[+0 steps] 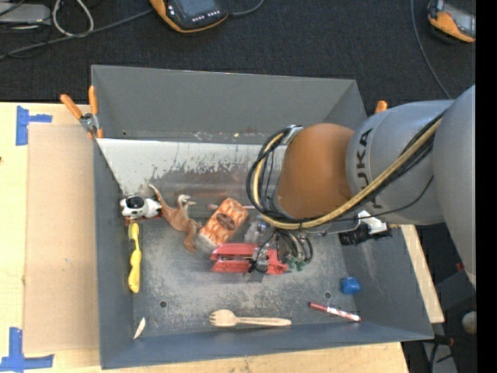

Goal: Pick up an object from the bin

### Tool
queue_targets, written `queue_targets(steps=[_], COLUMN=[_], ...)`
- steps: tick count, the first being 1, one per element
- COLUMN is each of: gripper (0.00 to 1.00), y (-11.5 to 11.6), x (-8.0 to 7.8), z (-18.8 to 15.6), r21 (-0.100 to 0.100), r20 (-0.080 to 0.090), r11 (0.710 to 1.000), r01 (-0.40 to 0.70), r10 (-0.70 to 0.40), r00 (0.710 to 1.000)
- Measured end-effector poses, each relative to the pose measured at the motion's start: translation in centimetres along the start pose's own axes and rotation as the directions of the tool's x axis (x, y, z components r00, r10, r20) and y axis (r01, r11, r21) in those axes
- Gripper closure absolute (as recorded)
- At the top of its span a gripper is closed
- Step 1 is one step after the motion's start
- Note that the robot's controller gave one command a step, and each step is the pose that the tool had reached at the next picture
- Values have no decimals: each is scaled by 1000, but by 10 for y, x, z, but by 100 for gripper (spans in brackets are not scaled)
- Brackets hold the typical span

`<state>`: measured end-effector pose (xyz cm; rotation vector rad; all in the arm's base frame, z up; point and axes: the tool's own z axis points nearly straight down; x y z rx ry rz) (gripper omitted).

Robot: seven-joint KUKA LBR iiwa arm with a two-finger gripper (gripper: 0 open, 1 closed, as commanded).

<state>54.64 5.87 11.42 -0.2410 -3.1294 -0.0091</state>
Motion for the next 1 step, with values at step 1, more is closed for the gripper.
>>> queue_targets(steps=[1], gripper=[100], y=[-3], x=[6], z=[-72], r21=[2], r20=[-6], r11=[1000], r01=[1], r10=[-1], r00=[1000])
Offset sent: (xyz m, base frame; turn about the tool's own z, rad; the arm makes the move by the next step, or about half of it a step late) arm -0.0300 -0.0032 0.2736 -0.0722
